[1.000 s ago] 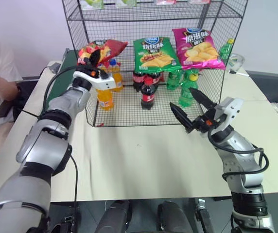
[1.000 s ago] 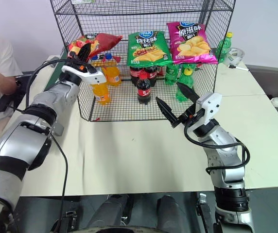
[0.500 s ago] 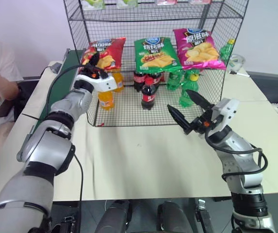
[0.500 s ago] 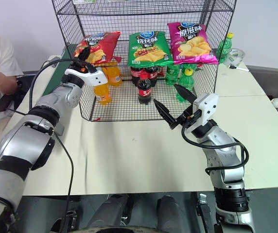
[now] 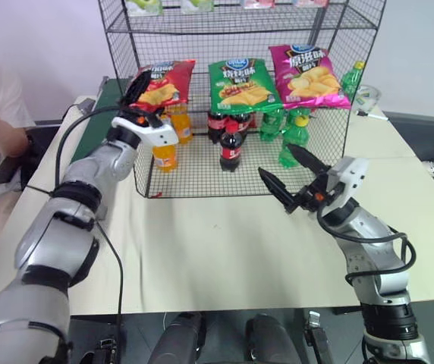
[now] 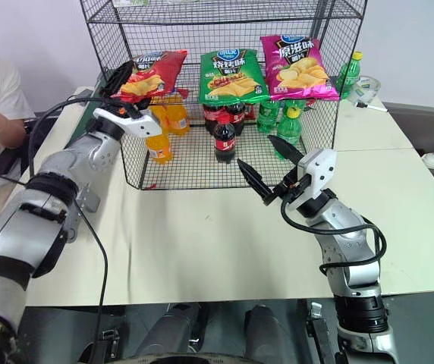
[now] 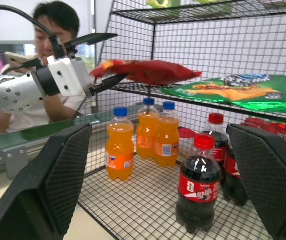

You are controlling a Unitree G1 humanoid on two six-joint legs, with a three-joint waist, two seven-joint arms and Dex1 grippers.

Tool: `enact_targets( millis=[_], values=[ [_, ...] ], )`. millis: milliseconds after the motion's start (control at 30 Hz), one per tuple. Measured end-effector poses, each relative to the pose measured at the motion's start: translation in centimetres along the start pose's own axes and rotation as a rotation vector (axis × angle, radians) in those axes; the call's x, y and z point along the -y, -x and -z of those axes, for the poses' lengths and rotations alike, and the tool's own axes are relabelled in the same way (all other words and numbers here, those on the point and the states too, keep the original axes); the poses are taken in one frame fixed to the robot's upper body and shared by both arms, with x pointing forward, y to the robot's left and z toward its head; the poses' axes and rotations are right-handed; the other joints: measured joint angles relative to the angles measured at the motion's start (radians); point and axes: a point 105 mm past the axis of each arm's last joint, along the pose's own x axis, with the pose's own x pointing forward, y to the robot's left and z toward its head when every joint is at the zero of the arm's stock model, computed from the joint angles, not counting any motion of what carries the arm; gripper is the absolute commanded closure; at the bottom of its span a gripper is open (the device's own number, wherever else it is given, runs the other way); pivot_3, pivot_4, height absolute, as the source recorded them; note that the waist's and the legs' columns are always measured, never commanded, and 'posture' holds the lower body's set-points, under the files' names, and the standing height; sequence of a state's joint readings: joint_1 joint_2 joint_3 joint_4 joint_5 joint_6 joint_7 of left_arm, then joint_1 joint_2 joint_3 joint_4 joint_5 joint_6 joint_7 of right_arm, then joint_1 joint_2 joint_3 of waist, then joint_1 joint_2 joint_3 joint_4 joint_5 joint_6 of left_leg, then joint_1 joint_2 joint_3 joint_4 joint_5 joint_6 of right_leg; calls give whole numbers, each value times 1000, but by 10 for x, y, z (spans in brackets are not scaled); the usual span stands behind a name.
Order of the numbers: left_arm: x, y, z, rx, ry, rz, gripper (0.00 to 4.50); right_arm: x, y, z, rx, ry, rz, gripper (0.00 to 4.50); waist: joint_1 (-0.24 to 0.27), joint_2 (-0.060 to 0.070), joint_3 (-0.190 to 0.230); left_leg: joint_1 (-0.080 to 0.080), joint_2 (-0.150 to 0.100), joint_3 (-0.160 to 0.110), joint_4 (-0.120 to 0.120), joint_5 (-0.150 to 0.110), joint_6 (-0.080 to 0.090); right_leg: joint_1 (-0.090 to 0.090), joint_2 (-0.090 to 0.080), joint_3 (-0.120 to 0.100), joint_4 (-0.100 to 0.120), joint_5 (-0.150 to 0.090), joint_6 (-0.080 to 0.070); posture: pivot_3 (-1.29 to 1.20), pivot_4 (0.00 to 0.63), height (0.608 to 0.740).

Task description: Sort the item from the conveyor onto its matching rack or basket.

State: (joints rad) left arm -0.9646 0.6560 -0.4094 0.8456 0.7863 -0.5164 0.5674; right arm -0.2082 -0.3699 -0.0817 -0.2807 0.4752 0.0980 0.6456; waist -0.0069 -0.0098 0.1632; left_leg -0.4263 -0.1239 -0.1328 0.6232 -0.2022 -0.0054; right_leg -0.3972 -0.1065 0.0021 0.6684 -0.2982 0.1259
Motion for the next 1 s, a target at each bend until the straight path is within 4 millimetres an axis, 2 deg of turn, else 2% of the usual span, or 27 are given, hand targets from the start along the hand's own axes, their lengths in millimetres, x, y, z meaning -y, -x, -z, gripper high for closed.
enact_targets(
  millis=[133,233,467,600,733,800,867,933,1000],
  values=[
    [-6,19,-13,42,41,-25,702,0,0,-1,1,3,-9,0,-3,0,0,0,0,0,0,0,0,0,0,0,0,0,0,0,150,740],
    [-11,27,-26,74,67,-32,702,-1,0,-1,1,4,-18,0,-4,0,0,0,0,0,0,0,0,0,0,0,0,0,0,0,150,740],
    [-39,50,-40,64,169,-74,702,-1,1,0,-2,4,-26,0,-6,1,-1,0,0,0,0,0,0,0,0,1,0,0,0,0,150,740],
    [-53,68,-42,32,287,-67,702,-1,2,0,-3,9,-35,0,-4,1,-1,0,0,0,0,0,0,1,0,2,-1,0,-1,0,150,740],
    [-68,77,-37,-10,395,-63,702,2,5,-1,-9,23,-37,0,-3,1,-1,1,0,0,0,0,0,1,0,2,-1,0,-1,0,150,740],
    [-67,80,-36,-35,528,-38,702,2,6,-2,-14,30,-51,0,-3,2,-1,1,0,0,0,0,0,2,-1,2,-1,0,-1,0,150,740],
    [-60,88,-38,-67,737,21,702,2,10,-1,-31,27,-76,0,-4,2,-1,1,0,0,0,0,0,2,-3,2,-2,0,-1,0,150,740],
    [-47,101,-43,-95,976,122,702,3,22,2,-77,13,-107,0,-5,2,-1,1,0,0,0,-1,1,2,-3,2,-2,0,-1,0,150,740],
    [-42,112,-39,-135,1144,183,702,4,32,3,-121,0,-138,0,-5,2,-1,1,1,0,0,-1,1,2,-3,2,-2,0,-1,0,150,740]
  ],
)
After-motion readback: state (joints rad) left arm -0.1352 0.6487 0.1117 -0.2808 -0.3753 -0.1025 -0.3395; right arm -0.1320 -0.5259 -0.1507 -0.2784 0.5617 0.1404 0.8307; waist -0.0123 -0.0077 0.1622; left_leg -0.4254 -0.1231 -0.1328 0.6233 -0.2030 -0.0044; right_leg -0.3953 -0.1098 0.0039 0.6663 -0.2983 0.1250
